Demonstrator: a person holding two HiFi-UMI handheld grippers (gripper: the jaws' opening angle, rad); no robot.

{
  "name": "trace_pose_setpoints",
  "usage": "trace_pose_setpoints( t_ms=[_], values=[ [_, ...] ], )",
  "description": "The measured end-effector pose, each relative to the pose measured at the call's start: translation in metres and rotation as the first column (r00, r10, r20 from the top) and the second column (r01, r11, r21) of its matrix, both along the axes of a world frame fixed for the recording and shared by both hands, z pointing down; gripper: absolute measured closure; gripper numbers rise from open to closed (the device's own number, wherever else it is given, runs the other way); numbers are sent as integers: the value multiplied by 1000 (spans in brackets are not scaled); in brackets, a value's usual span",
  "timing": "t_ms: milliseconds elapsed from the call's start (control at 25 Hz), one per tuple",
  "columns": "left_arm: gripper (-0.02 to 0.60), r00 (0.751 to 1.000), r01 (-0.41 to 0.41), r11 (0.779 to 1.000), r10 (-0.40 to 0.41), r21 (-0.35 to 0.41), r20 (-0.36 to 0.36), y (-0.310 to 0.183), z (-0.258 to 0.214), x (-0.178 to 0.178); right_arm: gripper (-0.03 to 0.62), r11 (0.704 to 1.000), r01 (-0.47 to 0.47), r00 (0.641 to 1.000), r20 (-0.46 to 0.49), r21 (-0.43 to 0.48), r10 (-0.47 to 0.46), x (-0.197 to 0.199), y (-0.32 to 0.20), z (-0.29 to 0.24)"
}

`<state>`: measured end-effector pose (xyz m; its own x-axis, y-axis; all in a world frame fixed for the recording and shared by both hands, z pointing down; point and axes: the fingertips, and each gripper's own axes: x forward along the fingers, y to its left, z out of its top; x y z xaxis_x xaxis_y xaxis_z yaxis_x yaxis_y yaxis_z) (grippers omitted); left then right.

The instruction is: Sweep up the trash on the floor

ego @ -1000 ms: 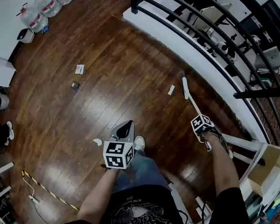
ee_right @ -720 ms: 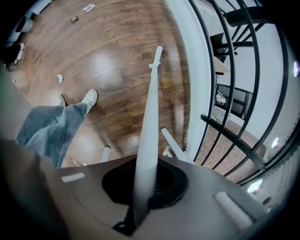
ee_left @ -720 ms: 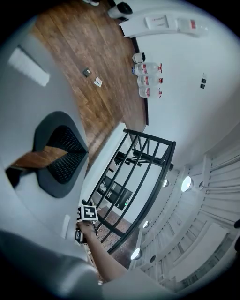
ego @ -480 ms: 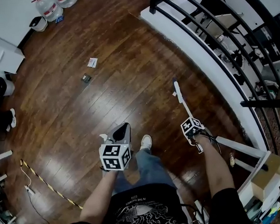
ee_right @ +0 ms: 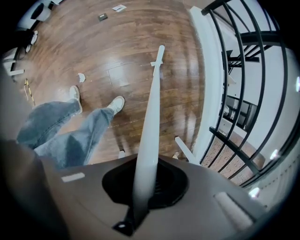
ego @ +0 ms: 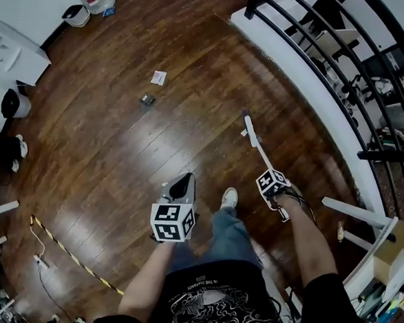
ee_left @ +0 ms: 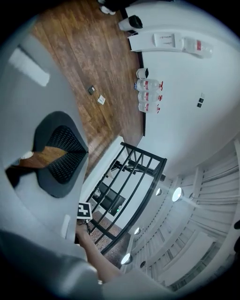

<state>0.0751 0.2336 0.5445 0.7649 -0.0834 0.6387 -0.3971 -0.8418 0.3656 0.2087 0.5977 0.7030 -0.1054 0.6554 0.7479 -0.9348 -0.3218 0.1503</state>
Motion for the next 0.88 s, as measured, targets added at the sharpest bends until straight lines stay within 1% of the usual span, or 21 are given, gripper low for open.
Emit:
trace_pose_setpoints(
  t_ms=[240,400,640,760,880],
  values=[
    [577,1000,27,1000,-27,-3,-9,-56,-1,-65,594,999,20,1000,21,41,-21,-74,-81,1],
    [577,998,61,998,-61,5,-14,-92,-5,-106,594,997,25,999,43,71,-28,-118,-133,4],
    [577,990,141,990,-141,12,-7,-137,-8,-177,594,991,56,997,55,121,-63,-165,-200,6],
    [577,984,178,984,-177,7,-10,-151,-8,-209,594,987,20,998,52,162,-29,-184,-219,3],
    [577,982,187,982,-187,-9,-18,-156,-9,-228,594,980,-34,998,58,198,23,-201,-224,-10]
  ],
)
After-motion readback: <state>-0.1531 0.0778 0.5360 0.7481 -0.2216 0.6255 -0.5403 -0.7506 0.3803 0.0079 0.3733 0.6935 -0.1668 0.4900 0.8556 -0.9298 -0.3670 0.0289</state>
